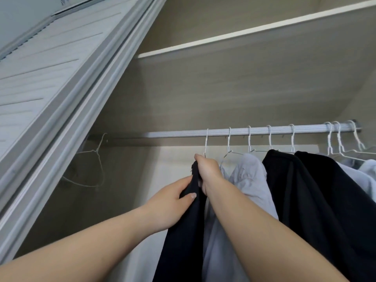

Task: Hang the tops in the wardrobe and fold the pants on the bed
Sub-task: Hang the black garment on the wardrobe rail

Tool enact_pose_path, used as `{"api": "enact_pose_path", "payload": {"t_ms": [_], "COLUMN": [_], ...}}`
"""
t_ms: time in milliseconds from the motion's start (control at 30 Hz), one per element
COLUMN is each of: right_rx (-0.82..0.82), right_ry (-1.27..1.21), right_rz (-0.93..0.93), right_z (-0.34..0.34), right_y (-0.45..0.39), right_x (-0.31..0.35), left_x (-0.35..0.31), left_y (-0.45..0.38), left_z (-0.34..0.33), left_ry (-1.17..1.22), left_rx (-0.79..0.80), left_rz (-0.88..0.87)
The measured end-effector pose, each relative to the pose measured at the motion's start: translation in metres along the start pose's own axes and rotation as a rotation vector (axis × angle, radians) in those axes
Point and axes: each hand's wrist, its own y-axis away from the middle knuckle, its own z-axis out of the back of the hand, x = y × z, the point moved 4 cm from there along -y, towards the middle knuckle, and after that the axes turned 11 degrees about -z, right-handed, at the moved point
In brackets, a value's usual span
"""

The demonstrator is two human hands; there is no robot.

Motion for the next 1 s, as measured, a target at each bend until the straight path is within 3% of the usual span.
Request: {"api": "enact_pose_path", "payload": {"t_ms": [100,200,400,567,667,733,867,1000], "right_rx": [-0.109,-0.189,0.012,-0.109,-0.297,-0.457,-0.801,-0.809], "right_ry": [0.122,0.071,-0.019,0.113,0.31,0.475,0.831,0.84], "right_rz": [0.192,0.357,0.402,0.483,0.603,0.67,0.616,0.575], "right_z": [0.013,0.026,0.06,0.125,0.173,0.208,0.268,0.285], "right_y": [0.013,0.045,0.132,0.189,0.22,0.238,0.25,0.25], "right_x": [0.01,0.018,0.033,0.056,0.074,0.091,0.112,0.098], "left_x": [-0.009,-0.022,-0.063,-0.114,-0.154,-0.183,-0.237,-0.261], "left_y": [0.005,0.012,0.019,0.012,0.012,0.014,0.024,0.025], "left_z": [0.0,0.001,0.0,-0.027,-0.064,-0.09,-0.139,-0.173], "left_ry": [0.085,0.208,0.346,0.513,0.693,0.68,0.308,0.131], "left_rx": [-0.049,-0.133,-0.304,-0.346,-0.157,-0.025,0.226,0.453], "left_rz": [-0.023,-0.029,-0.117,-0.192,-0.21,-0.271,-0.538,-0.642]}}
